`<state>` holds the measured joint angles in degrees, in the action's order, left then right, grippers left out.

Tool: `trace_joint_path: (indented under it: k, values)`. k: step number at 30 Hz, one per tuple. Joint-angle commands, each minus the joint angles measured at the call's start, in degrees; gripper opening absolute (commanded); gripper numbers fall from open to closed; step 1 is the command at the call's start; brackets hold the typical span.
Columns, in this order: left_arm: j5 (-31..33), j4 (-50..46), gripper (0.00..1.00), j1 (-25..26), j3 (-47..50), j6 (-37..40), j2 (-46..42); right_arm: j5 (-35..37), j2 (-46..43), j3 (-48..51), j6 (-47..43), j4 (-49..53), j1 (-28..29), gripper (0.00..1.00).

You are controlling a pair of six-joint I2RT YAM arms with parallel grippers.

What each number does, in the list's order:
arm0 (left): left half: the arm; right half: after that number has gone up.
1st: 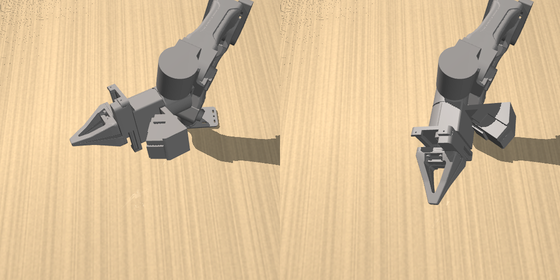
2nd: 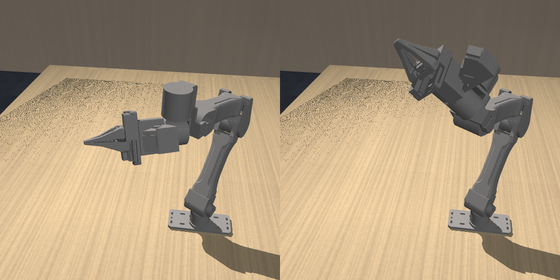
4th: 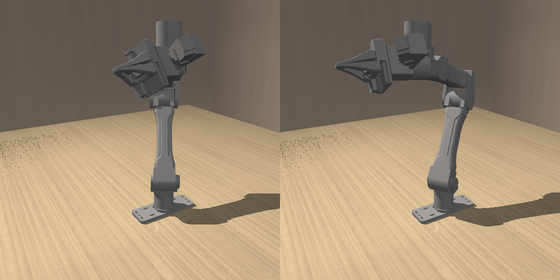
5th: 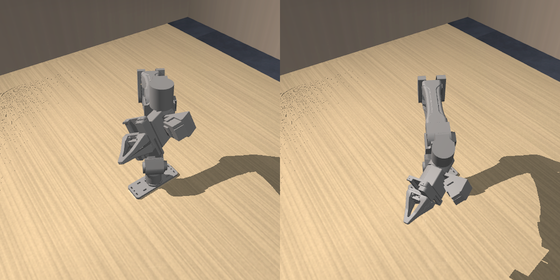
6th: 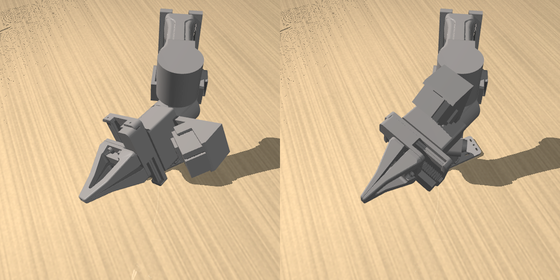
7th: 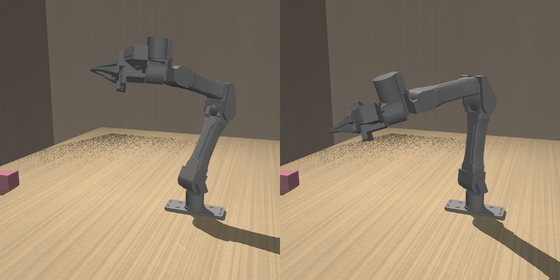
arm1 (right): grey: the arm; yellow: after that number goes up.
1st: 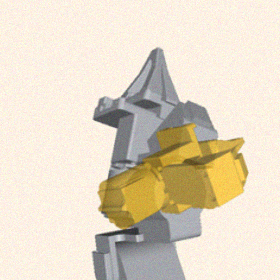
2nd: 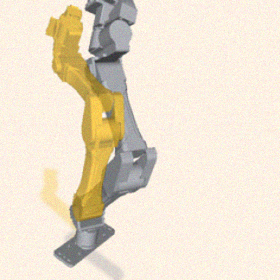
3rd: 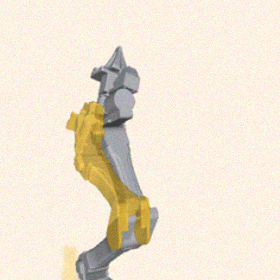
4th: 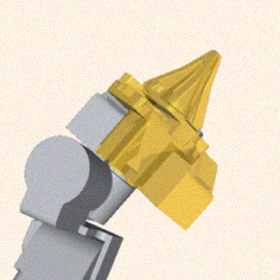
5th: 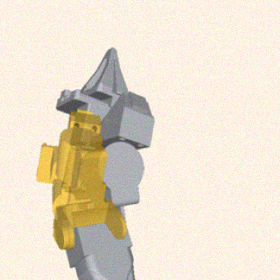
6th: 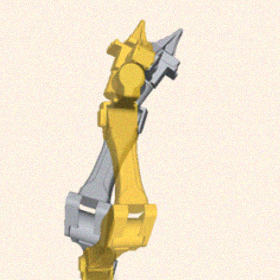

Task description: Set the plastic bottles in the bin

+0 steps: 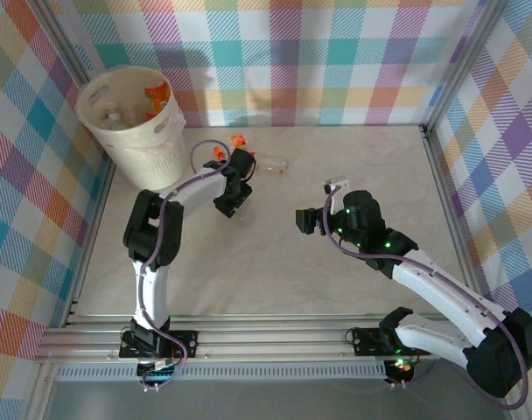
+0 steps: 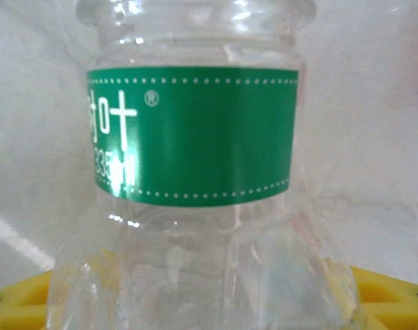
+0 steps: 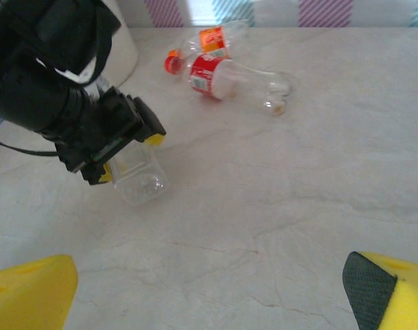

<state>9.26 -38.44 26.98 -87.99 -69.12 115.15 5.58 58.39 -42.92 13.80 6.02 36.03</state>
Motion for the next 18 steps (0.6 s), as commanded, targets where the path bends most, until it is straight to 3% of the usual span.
trace_joint_path:
  k: [1,9,18]
  values:
    - [3.22,3.79,0.54,0.69,4.55,10.52,-9.77,-4.41,1.17,-0.59,-3.34,-5.73,-0.08,1.00]
    - [2.64,8.99,0.49,0.07,9.08,29.08,-24.51,-2.71,3.78,-0.63,-1.77,-12.73,-0.07,1.00]
    - [6.87,5.38,0.50,-7.23,-3.26,48.18,-32.79,-3.33,5.81,-1.70,-1.39,-15.28,-0.07,1.00]
